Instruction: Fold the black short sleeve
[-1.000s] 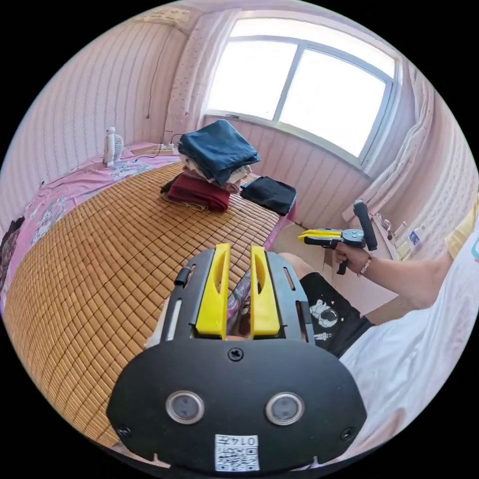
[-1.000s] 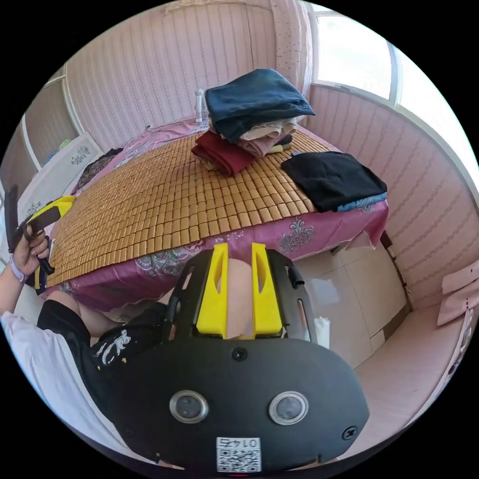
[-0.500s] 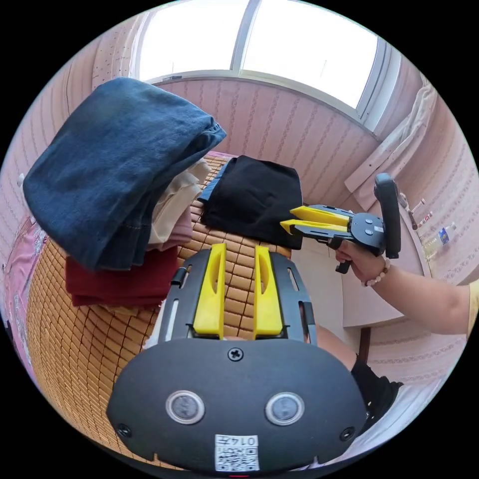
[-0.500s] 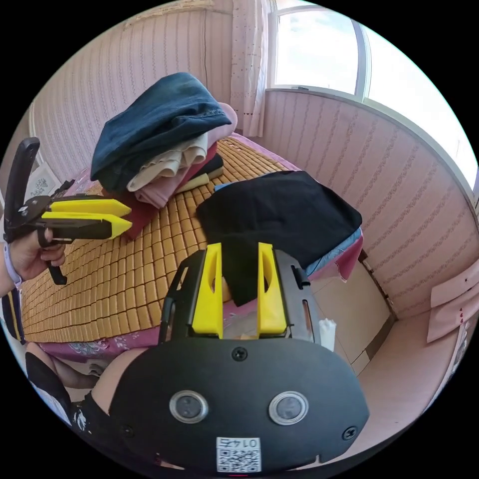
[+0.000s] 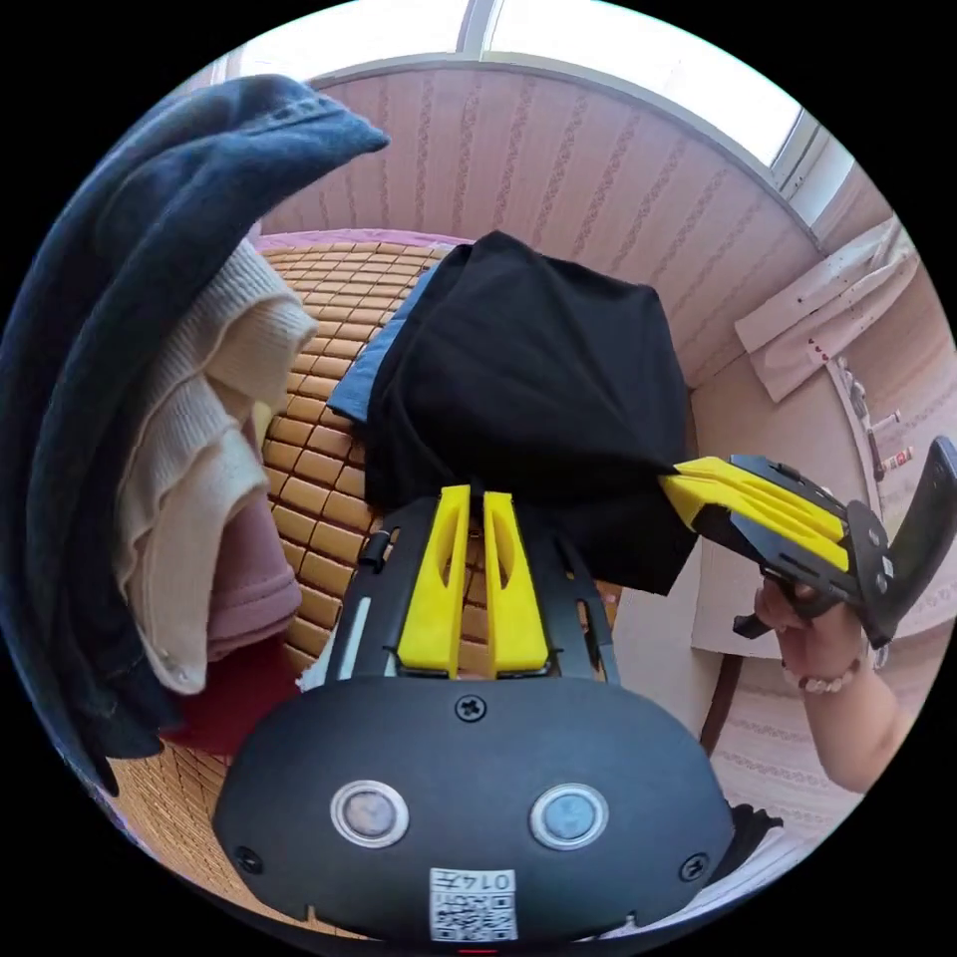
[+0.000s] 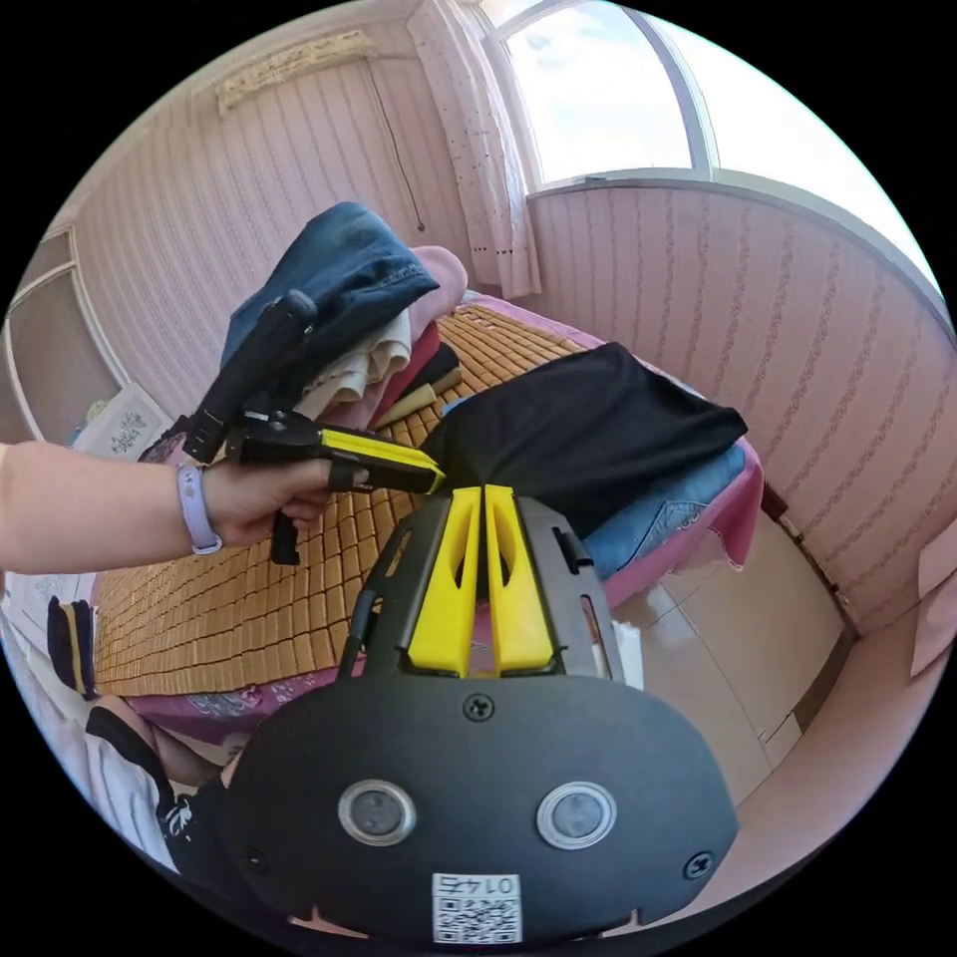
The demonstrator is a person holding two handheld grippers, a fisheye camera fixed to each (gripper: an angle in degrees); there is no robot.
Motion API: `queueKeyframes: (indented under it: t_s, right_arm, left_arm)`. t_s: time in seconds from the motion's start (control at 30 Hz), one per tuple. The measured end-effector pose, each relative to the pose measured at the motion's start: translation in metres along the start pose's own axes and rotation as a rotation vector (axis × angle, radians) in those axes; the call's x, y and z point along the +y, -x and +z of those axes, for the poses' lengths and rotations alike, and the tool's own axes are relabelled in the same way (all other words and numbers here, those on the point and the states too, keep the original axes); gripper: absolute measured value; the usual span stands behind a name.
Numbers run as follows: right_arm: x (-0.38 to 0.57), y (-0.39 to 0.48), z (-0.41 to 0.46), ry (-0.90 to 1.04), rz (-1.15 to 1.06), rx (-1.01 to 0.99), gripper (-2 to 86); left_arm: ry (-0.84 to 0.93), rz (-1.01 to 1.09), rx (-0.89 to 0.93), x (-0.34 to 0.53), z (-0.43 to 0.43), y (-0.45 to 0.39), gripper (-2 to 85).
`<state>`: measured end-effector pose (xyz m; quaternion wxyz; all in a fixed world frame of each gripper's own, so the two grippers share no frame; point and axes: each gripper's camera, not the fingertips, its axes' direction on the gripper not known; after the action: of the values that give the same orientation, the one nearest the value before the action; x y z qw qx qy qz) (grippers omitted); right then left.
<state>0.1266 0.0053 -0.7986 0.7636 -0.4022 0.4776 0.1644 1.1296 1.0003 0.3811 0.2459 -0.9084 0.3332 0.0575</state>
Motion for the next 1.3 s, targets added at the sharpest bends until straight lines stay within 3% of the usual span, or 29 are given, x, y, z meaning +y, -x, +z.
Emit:
queueKeyframes:
  t_s: [0.13,0.27,0.5,0.7,0.83,1.0,1.17,1.3]
  right_arm:
    - [0.01,0.034,-0.048,-0.102,-0.026,-0.16,0.2]
    - [0.029,0.113,-0.067,-0.087,-0.124,-0.384,0.2]
    - [0.018,0.312,-0.044,-0.034,-0.384,-0.771,0.1]
    - [-0.007,0.442,-0.062,-0.164,-0.467,-0.865,0.2]
    - [0.003,0.478,-0.05,-0.144,-0.498,-0.786,0.5]
    - [0.054,0.486,0.043,0.135,-0.47,-0.478,2.7]
    - [0.104,0.509,0.09,0.311,-0.537,-0.404,6.4]
    - [0.13,0.557,0.12,0.424,-0.62,-0.462,7.7]
  left_arm:
    - [-0.135,0.003,0.076,0.081,-0.079,-0.007,-0.1]
    - [-0.221,-0.142,0.092,0.232,-0.17,-0.006,-0.7]
    - [-0.456,-0.467,-0.211,0.485,-0.337,-0.021,-0.9]
    - [-0.746,-0.46,-0.376,0.618,-0.466,-0.066,-0.9]
    - [-0.774,-0.525,-0.333,0.682,-0.469,-0.073,-0.9]
    - [-0.557,-0.797,-0.32,0.791,-0.385,-0.043,-0.6]
    - [-0.436,-0.977,-0.135,0.864,-0.31,-0.026,2.4]
    - [-0.303,-0.968,-0.083,0.874,-0.257,-0.021,5.6]
